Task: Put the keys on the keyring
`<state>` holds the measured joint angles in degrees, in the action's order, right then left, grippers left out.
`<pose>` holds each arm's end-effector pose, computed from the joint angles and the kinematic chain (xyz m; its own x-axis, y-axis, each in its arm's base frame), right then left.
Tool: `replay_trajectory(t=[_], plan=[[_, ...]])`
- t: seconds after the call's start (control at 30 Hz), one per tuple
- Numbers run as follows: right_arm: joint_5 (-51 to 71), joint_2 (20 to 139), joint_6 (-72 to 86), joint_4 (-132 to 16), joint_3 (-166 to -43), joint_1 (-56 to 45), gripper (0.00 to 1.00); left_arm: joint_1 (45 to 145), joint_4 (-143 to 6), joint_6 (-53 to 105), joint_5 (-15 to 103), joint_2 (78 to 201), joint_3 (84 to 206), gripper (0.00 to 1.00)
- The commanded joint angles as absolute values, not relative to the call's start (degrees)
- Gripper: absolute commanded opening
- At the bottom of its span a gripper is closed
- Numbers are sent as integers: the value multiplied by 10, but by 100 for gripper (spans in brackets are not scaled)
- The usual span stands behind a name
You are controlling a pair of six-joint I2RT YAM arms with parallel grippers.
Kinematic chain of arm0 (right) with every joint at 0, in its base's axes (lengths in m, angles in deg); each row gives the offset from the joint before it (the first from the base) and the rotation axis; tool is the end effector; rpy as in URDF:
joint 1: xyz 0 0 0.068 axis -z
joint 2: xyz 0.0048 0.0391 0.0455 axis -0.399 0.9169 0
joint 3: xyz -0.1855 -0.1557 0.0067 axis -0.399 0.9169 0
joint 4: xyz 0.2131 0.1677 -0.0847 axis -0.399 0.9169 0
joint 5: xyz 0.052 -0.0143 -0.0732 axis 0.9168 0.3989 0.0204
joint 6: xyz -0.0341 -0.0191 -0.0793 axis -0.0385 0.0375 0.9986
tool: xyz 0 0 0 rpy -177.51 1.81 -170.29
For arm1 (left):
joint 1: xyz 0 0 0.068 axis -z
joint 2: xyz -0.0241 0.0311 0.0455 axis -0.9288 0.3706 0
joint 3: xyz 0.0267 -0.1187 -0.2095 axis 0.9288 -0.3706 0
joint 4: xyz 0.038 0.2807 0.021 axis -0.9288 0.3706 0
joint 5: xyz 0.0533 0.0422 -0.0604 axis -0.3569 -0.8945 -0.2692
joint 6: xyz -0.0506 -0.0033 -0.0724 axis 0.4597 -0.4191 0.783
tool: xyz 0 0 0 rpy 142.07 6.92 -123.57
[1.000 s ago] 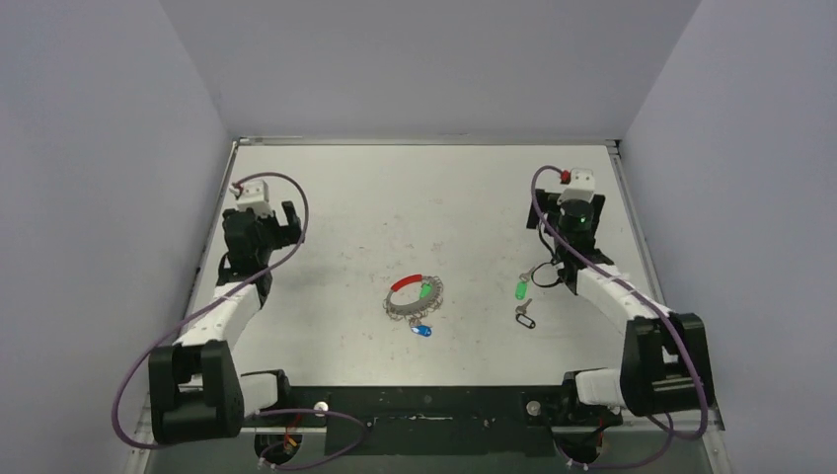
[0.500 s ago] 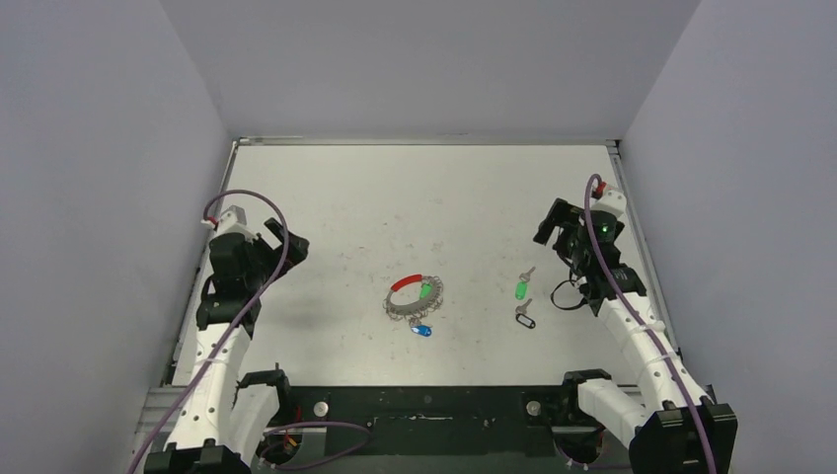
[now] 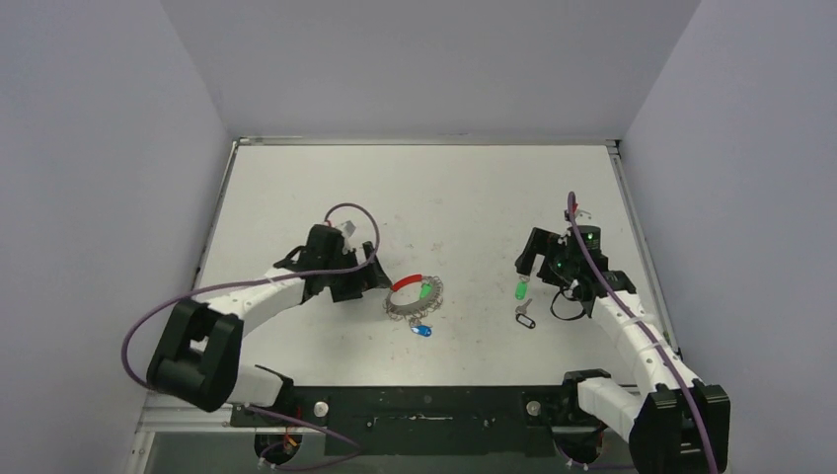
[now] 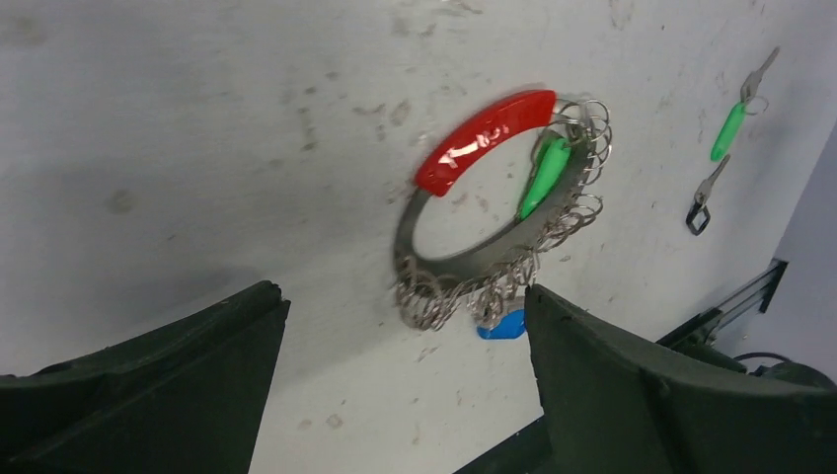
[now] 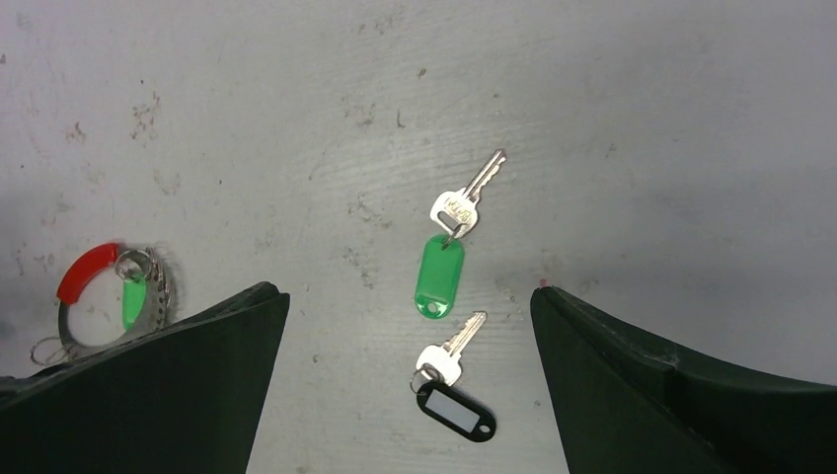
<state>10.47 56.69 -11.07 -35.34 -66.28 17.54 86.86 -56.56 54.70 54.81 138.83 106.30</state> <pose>0.2777 0.0396 0.1661 -0.7091 0.3451 -0.6149 0.1104 0.9156 0.3866 0.2715 -0.1187 0.0931 -0.8802 -0.3471 -0.3237 -0.0892 0.7909 -0.6054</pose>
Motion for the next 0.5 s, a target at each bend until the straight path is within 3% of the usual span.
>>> replay_trajectory(t=[0.0, 0.17, 0.3, 0.47], plan=[[198, 588, -136, -418, -632, 157, 100, 962, -546, 504, 478, 1491, 1206, 85], [196, 640, -173, -471, -634, 57, 95, 1031, -439, 439, 367, 1587, 1326, 78], [200, 695, -213, -528, -639, -4, 79, 1059, -377, 399, 302, 1650, 1384, 65], [218, 777, -273, -624, -639, -53, 66, 1066, -363, 386, 293, 1677, 1385, 61]])
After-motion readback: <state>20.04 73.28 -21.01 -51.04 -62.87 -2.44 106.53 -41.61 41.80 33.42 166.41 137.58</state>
